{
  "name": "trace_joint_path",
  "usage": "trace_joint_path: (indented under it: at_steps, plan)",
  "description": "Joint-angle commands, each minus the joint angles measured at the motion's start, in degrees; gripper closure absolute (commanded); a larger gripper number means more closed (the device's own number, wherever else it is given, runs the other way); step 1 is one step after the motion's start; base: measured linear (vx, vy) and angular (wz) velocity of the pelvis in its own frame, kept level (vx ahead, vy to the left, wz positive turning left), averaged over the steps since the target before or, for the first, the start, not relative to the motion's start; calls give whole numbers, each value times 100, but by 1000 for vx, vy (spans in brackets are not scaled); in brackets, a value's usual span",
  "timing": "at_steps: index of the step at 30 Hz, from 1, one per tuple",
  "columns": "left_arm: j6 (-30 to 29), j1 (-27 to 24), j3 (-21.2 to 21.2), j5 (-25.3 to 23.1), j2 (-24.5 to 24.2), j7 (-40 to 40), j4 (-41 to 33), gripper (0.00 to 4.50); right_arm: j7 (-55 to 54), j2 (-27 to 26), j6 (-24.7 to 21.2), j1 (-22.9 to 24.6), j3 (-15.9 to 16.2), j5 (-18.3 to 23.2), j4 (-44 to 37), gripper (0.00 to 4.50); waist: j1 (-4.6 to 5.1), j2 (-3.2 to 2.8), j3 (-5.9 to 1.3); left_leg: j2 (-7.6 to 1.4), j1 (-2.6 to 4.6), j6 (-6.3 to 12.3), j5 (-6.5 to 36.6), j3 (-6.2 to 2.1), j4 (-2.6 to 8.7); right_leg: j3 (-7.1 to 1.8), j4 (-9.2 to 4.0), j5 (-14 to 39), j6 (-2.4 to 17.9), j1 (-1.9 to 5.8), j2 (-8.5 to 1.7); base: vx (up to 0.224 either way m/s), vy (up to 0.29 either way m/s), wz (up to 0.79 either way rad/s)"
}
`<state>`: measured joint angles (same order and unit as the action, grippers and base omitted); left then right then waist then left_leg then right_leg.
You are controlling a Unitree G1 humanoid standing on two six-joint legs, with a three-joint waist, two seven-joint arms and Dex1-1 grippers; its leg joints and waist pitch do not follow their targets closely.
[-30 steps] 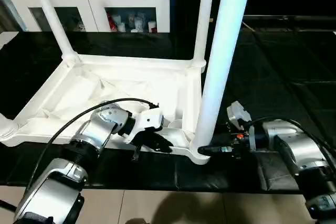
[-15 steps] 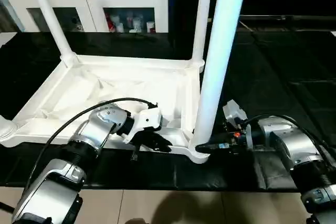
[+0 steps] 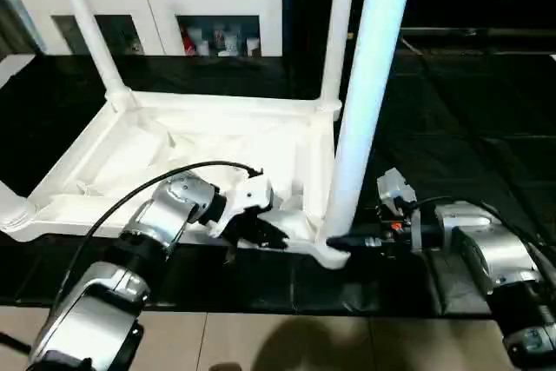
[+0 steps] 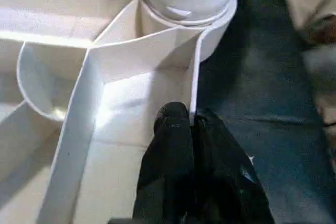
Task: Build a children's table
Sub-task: Rotate leg to tighten
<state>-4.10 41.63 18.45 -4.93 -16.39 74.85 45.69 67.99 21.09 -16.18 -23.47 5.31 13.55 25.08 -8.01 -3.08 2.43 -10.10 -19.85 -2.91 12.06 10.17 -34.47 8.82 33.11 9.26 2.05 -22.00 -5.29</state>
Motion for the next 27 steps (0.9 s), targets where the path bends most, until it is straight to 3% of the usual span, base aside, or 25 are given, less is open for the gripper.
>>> trace_joint_path:
  at_steps: [1,2,3,4,6,8,9,10,11,12,14,16,17,18,20,23,24,27]
  plan:
    - [-264,332,-93,124,664,-798,160,450,-1020,-658,-475,-203,162,-99,414,241,82,79,-274,-302,93,172,1433,-139,396,-283,-676,3350,285,209,-504,0,0,0]
    - [-313,376,-121,131,726,-895,203,450,-1222,-745,-515,-252,117,-128,483,241,124,88,-268,-283,103,124,1457,-142,391,-271,-702,3471,212,218,-505,0,0,0]
    - [-470,549,-237,155,940,-1295,363,450,-1870,-1055,-620,-440,-20,-207,716,241,284,72,-242,-244,131,-10,1759,-192,368,-136,-781,3829,-33,211,-476,0,0,0]
    - [-535,628,-296,176,1024,-1472,442,450,-2145,-1194,-614,-526,-49,-267,794,241,340,64,-248,-236,143,-11,1848,-199,360,-92,-819,3873,-110,218,-470,0,0,0]
    - [-621,739,-387,206,1136,-1751,555,450,-2516,-1401,-600,-665,-84,-331,912,241,556,-20,-258,-365,58,45,2251,-308,440,26,-833,3441,-205,366,-482,0,0,0]
    - [-722,860,-517,235,1259,-2106,683,450,-2976,-1670,-596,-857,-148,-375,1061,244,644,-62,-270,-441,50,32,2534,-357,494,4,-768,3113,-141,396,-496,0,0,0]
    - [-774,914,-580,242,1317,-2280,737,450,-3245,-1835,-610,-983,-217,-362,1155,247,754,-54,-279,-423,55,-28,2670,-375,501,-17,-746,2907,7,389,-542,0,0,0]
    - [-780,929,-596,239,1331,-2333,756,450,-3307,-1880,-618,-1017,-231,-359,1173,247,771,-36,-281,-390,75,-16,2641,-355,485,-17,-774,2912,45,372,-550,0,0,0]
    - [-813,1001,-687,229,1397,-2598,846,450,-3675,-2112,-642,-1195,-299,-377,1259,248,793,24,-279,-316,89,32,2410,-305,434,-32,-814,2948,139,319,-576,0,0,0]
    - [-818,1035,-738,216,1422,-2702,906,450,-3897,-2220,-663,-1282,-368,-413,1318,248,801,64,-282,-277,47,87,2114,-285,412,-24,-821,3011,180,342,-582,0,0,0]
    - [-807,1063,-785,193,1423,-2791,956,450,-4022,-2299,-684,-1358,-402,-461,1370,248,770,13,-318,-316,3,160,1745,-292,428,-64,-762,2710,271,368,-583,0,0,0]
    - [-785,1076,-824,167,1387,-2815,989,450,-3985,-2286,-575,-1352,-308,-599,1384,248,731,18,-334,-349,-5,239,1457,-269,436,-125,-696,2194,459,349,-574,0,0,0]
    - [-767,1068,-825,150,1361,-2805,991,450,-3930,-2266,-514,-1324,-262,-639,1381,215,717,71,-338,-365,-51,302,1321,-272,447,-145,-628,2051,547,373,-573,0,0,0]
    - [-732,1047,-822,118,1304,-2786,997,450,-3864,-2222,-437,-1265,-217,-690,1382,182,684,66,-343,-367,-26,321,1223,-247,432,-177,-621,1958,615,339,-582,0,0,0]
    - [-710,1020,-813,87,1251,-2777,995,450,-3818,-2180,-395,-1214,-186,-724,1376,182,649,65,-360,-370,-52,378,960,-237,421,-209,-556,1671,747,361,-590,0,0,0]
    - [-643,962,-794,18,1143,-2748,991,450,-3729,-2068,-279,-1087,-195,-747,1315,147,580,87,-400,-362,-84,488,562,-221,393,-239,-457,1200,857,399,-590,0,0,0]
    - [-607,917,-772,-10,1066,-2674,971,450,-3614,-1954,-171,-977,-201,-770,1247,135,516,109,-409,-341,-108,622,220,-203,362,-259,-385,792,919,394,-582,0,0,0]
    - [-577,848,-739,-63,957,-2551,955,450,-3337,-1774,-125,-790,-216,-727,1071,101,447,91,-402,-329,-106,709,163,-179,353,-254,-388,858,865,402,-565,0,0,0]
